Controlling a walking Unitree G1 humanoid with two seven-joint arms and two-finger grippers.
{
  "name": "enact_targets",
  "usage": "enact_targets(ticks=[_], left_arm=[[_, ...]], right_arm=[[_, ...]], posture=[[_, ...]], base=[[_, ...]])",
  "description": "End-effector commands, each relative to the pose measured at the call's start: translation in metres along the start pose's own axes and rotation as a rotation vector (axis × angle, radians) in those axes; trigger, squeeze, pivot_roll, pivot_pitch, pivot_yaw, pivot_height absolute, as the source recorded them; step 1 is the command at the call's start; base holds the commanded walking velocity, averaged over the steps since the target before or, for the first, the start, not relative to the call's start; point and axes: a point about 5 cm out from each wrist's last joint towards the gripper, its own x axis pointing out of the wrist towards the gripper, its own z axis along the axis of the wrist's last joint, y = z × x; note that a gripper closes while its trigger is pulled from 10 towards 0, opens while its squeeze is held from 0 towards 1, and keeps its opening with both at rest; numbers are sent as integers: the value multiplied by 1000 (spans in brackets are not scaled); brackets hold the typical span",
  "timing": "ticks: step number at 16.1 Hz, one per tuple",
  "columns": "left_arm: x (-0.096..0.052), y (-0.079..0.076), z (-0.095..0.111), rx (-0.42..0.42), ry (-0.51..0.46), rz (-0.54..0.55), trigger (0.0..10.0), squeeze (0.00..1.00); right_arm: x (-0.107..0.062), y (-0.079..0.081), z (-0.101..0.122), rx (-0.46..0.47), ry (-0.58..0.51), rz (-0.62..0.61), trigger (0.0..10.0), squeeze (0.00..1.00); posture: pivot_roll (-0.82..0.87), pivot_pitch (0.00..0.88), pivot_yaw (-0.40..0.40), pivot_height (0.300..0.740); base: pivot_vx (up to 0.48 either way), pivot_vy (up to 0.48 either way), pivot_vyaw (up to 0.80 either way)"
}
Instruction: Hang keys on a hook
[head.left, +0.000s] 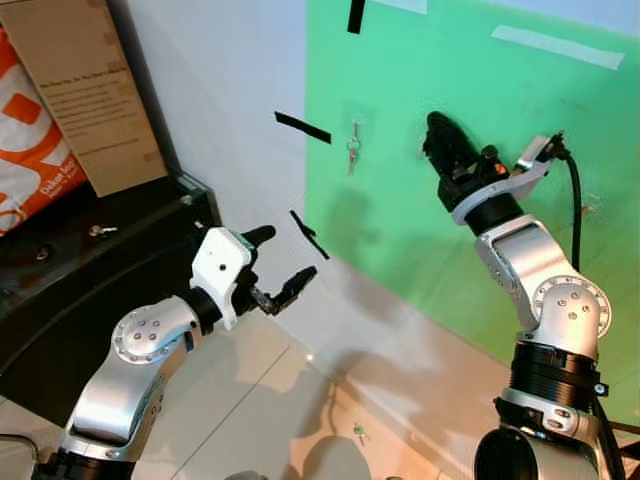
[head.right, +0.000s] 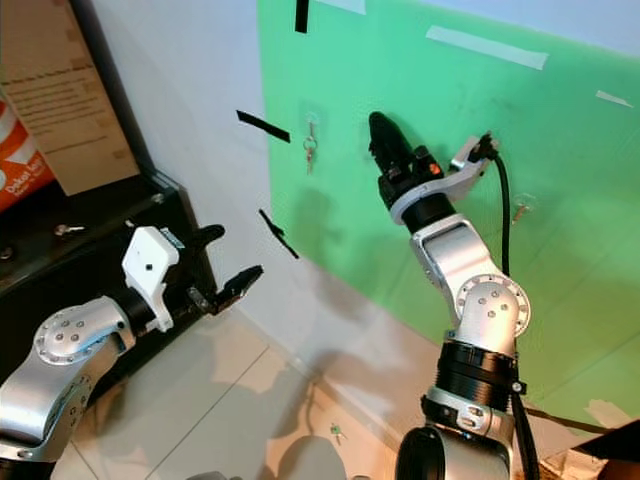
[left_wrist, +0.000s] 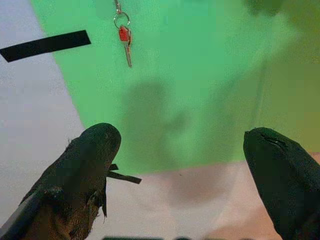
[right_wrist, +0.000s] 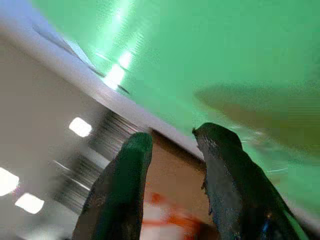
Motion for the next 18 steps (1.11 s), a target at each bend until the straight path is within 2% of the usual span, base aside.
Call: enact_targets(ticks=[1,2,3,5,6,8,9,11,12,14,15,17,18], left_arm=[[0,0,0,17,7,0,10000,59],[0,0,0,16,8,2,10000,59],[0,0,0,16,8,2,10000,59],[0,0,0,19,9,2,10000,59],[1,1,0,21,9,5,10000,59],[1,1,-1,25,11,15,10000,59],[1,4,-4,38,26,66,10000,59],[0,10,-9,55,40,147,10000,59],[-4,18,-15,45,40,261,10000,55],[-7,20,-19,50,45,326,10000,47],[-10,22,-23,53,55,373,10000,43],[-10,25,-26,70,65,423,10000,51],[-9,27,-29,86,83,452,10000,67]], right_arm=[[1,1,2,-205,22,-51,10000,0],[3,-1,-4,-353,69,-86,10000,0],[3,-1,-4,-353,69,-86,10000,0],[6,12,3,-506,-24,-42,10000,0],[7,22,9,-615,-93,4,10000,0],[5,26,8,-671,-99,39,10000,0],[-2,19,0,-769,-45,27,10000,0],[-8,9,-11,-840,27,-8,10000,0],[-28,-21,-34,-879,124,-144,10000,0],[-43,-40,-49,-828,167,-256,10000,0],[-55,-52,-64,-894,216,-305,10000,1000],[-61,-57,-74,-936,241,-318,10000,1000],[-61,-60,-75,-988,238,-315,10000,1000]], posture=[[-30,0,-1,740],[-30,0,-1,740],[-30,0,-1,740],[-28,0,-3,740],[-28,0,-4,740],[-25,0,-12,740],[-23,0,-17,740],[-23,0,-19,740],[-30,0,-17,740],[-34,0,-10,740],[-43,0,0,740],[-49,0,7,740],[-48,0,8,740]], base=[[0,0,0],[0,0,0],[0,0,0],[0,0,0],[0,0,0],[0,0,0],[0,0,0],[0,0,0],[0,0,0],[0,0,0],[0,0,800],[0,0,800],[0,0,800]])
